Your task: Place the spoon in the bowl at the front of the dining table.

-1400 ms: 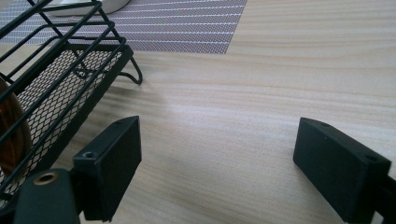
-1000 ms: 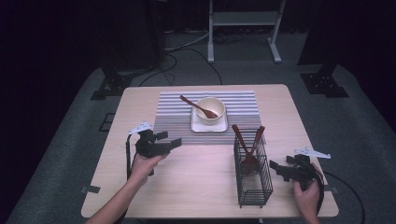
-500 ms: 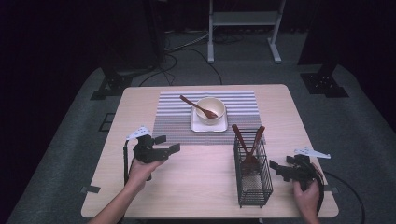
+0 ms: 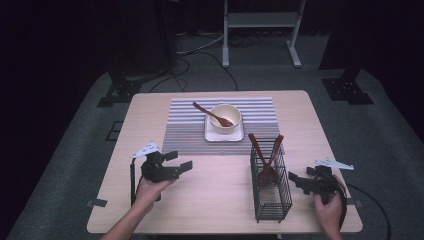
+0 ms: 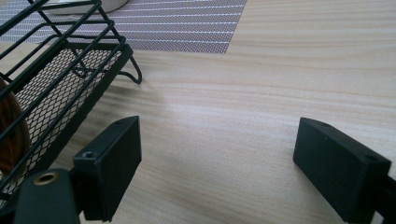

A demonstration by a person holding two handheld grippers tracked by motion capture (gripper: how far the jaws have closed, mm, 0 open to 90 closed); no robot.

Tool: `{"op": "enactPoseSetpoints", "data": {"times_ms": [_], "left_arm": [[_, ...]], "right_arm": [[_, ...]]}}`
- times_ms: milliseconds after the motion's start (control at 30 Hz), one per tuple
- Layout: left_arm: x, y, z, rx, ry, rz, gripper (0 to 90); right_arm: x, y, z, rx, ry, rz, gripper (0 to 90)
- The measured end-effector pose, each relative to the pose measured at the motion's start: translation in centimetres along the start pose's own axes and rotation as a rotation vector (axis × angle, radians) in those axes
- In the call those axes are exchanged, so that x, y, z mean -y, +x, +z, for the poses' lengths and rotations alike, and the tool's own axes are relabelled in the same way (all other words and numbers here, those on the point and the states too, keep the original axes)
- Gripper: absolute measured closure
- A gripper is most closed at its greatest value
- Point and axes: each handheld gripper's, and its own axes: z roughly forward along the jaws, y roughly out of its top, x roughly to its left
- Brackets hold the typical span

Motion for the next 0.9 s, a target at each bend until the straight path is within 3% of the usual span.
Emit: {"op": "enactPoseSetpoints", "data": {"times_ms": [433,667,900], "left_arm": [[1.5,-0.3,-0.8,0.003,0.012,-0.009,7.9],[2.7,-0.4,-0.9,0.022,0.022,-0.054,7.9],[3.2,-1.1,-1.4,0.032,0.028,-0.05,7.9]], "right_arm": [[0.0,0.0,0.0,0.003,0.001,-0.003,14.0],[0.0,0.0,0.0,0.002,0.0,0.0,14.0],[0.0,0.0,0.0,0.004,0.001,-0.001,14.0]]}}
